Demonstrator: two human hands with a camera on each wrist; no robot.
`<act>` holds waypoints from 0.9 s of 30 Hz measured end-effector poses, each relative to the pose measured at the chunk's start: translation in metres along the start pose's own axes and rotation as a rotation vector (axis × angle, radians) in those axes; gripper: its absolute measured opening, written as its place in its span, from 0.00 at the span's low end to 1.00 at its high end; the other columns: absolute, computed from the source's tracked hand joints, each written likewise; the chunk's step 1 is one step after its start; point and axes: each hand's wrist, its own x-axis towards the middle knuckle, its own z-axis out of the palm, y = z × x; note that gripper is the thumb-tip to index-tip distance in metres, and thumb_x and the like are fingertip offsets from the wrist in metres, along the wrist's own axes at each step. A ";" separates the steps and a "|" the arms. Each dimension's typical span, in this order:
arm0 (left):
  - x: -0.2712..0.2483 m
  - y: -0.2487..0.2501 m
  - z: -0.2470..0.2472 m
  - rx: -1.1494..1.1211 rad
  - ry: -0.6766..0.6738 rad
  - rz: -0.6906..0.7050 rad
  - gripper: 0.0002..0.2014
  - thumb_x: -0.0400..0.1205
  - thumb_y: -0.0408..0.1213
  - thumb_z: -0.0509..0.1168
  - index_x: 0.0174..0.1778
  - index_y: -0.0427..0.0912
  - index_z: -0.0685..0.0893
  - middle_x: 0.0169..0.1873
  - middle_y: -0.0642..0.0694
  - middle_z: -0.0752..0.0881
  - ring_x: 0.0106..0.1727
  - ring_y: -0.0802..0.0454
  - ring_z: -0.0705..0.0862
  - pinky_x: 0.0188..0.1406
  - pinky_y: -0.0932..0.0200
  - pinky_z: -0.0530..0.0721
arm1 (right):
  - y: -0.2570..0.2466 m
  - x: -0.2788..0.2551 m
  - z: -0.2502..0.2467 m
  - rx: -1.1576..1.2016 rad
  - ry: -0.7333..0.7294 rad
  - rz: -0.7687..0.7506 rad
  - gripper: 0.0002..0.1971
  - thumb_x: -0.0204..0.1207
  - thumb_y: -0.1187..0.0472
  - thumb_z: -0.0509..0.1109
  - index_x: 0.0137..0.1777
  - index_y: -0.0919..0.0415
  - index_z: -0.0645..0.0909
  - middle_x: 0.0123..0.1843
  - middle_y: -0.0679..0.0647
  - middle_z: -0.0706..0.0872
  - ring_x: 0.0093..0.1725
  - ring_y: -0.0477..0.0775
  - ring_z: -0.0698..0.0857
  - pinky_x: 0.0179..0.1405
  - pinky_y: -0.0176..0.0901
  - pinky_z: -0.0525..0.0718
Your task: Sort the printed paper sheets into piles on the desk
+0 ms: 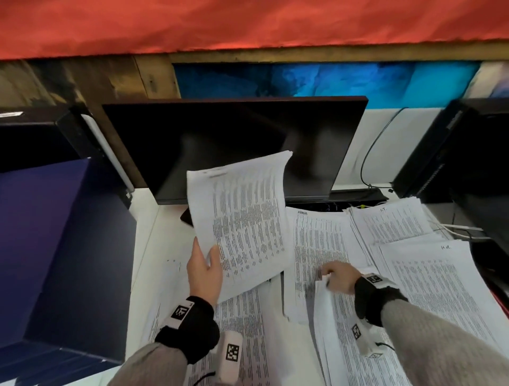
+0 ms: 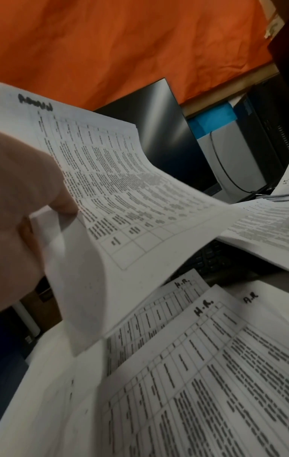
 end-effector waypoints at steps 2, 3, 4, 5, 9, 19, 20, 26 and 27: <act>0.000 -0.004 0.006 -0.026 -0.033 -0.056 0.20 0.86 0.29 0.55 0.71 0.53 0.71 0.55 0.62 0.82 0.56 0.73 0.81 0.56 0.75 0.76 | 0.011 -0.011 -0.009 0.078 0.080 -0.038 0.20 0.69 0.75 0.61 0.32 0.44 0.72 0.38 0.43 0.76 0.40 0.48 0.77 0.36 0.35 0.77; -0.001 -0.009 0.012 -0.017 -0.065 -0.089 0.20 0.86 0.29 0.55 0.72 0.52 0.71 0.55 0.59 0.83 0.57 0.66 0.82 0.58 0.67 0.78 | 0.016 -0.018 -0.014 0.111 0.115 -0.055 0.20 0.67 0.76 0.61 0.31 0.46 0.73 0.38 0.47 0.79 0.40 0.52 0.79 0.38 0.41 0.79; -0.004 -0.013 0.019 0.002 -0.105 -0.121 0.20 0.86 0.29 0.54 0.72 0.52 0.71 0.55 0.57 0.83 0.57 0.61 0.83 0.59 0.61 0.79 | 0.023 -0.024 -0.017 0.129 0.151 -0.079 0.21 0.66 0.78 0.60 0.30 0.47 0.74 0.38 0.52 0.81 0.42 0.56 0.81 0.40 0.46 0.80; -0.007 -0.019 0.027 0.019 -0.156 -0.150 0.20 0.86 0.29 0.53 0.72 0.51 0.71 0.56 0.55 0.83 0.56 0.59 0.83 0.58 0.58 0.80 | 0.029 -0.029 -0.020 0.150 0.180 -0.098 0.21 0.64 0.79 0.59 0.29 0.48 0.75 0.39 0.55 0.83 0.43 0.58 0.82 0.42 0.47 0.80; -0.021 -0.047 0.068 0.181 -0.341 -0.188 0.22 0.86 0.30 0.52 0.77 0.45 0.66 0.66 0.52 0.79 0.62 0.56 0.80 0.66 0.60 0.75 | 0.046 -0.045 -0.023 0.258 0.324 -0.153 0.27 0.58 0.83 0.56 0.32 0.46 0.78 0.36 0.50 0.84 0.42 0.55 0.82 0.43 0.46 0.78; -0.020 -0.055 0.149 0.713 -0.573 -0.342 0.19 0.86 0.32 0.51 0.73 0.35 0.68 0.69 0.36 0.69 0.67 0.39 0.75 0.65 0.52 0.72 | 0.034 -0.049 -0.012 0.316 0.401 -0.156 0.18 0.65 0.81 0.60 0.33 0.55 0.76 0.37 0.49 0.82 0.41 0.53 0.80 0.40 0.40 0.75; -0.018 -0.056 0.148 0.699 -0.577 -0.342 0.17 0.86 0.32 0.52 0.70 0.36 0.71 0.68 0.36 0.72 0.65 0.39 0.77 0.63 0.53 0.74 | 0.030 -0.047 -0.011 0.298 0.391 -0.151 0.17 0.67 0.80 0.61 0.34 0.55 0.75 0.38 0.49 0.82 0.41 0.53 0.80 0.40 0.37 0.74; -0.018 -0.063 0.127 0.184 -0.566 -0.561 0.17 0.81 0.22 0.61 0.67 0.29 0.76 0.44 0.37 0.83 0.37 0.45 0.81 0.38 0.56 0.84 | 0.015 -0.027 0.005 0.190 0.353 -0.078 0.15 0.71 0.73 0.62 0.35 0.50 0.73 0.42 0.47 0.82 0.43 0.56 0.82 0.42 0.44 0.77; -0.020 -0.062 0.121 0.172 -0.589 -0.570 0.20 0.81 0.24 0.61 0.70 0.29 0.74 0.47 0.37 0.84 0.39 0.45 0.82 0.40 0.55 0.84 | 0.014 -0.024 0.010 0.201 0.333 -0.065 0.15 0.72 0.73 0.61 0.38 0.50 0.75 0.45 0.45 0.84 0.46 0.54 0.83 0.45 0.45 0.79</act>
